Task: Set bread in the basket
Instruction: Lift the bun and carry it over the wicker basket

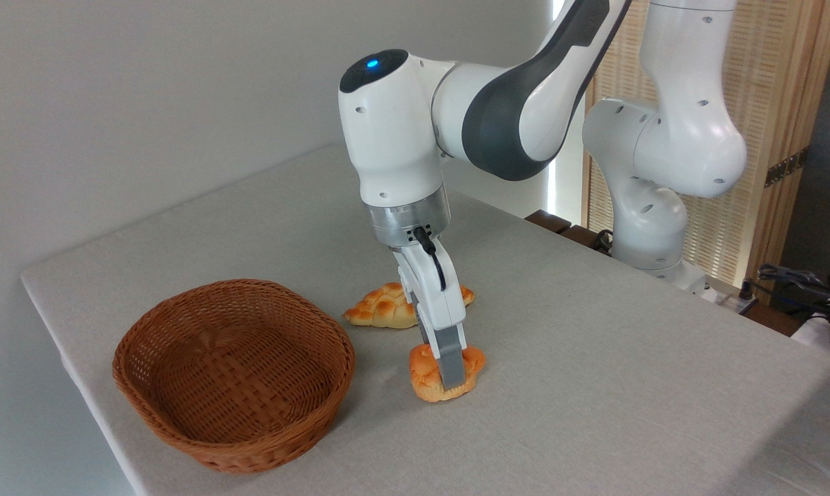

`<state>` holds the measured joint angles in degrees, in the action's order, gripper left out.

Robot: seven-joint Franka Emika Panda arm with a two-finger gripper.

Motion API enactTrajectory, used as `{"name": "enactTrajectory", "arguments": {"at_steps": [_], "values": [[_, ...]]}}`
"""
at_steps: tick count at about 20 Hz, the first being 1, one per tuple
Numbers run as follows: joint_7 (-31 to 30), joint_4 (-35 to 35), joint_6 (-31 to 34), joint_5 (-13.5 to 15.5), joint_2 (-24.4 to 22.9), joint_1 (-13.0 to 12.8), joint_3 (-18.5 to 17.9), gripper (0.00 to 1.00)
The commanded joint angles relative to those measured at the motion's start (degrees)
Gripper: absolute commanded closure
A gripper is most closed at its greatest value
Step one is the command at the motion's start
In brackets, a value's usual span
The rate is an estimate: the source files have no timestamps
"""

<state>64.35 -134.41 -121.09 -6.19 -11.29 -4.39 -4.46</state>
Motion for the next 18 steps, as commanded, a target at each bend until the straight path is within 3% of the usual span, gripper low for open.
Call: {"name": "enactTrajectory", "arguments": {"at_steps": [1,6,10,12,16,18], "values": [[0.6,3.3,2.8,-0.8,-0.7,-0.5,-0.8,0.6],[0.2,16.2,13.4,-0.7,0.1,-0.4,-0.7,0.59],[-0.8,30.0,13.9,0.0,7.9,-0.4,0.0,0.59],[-4.6,34.6,13.9,0.1,11.9,-0.6,0.1,0.56],[-6.8,36.7,13.0,0.0,18.0,-0.7,3.1,0.54],[-7.0,36.7,12.6,0.0,21.1,-0.8,5.2,0.44]]}}
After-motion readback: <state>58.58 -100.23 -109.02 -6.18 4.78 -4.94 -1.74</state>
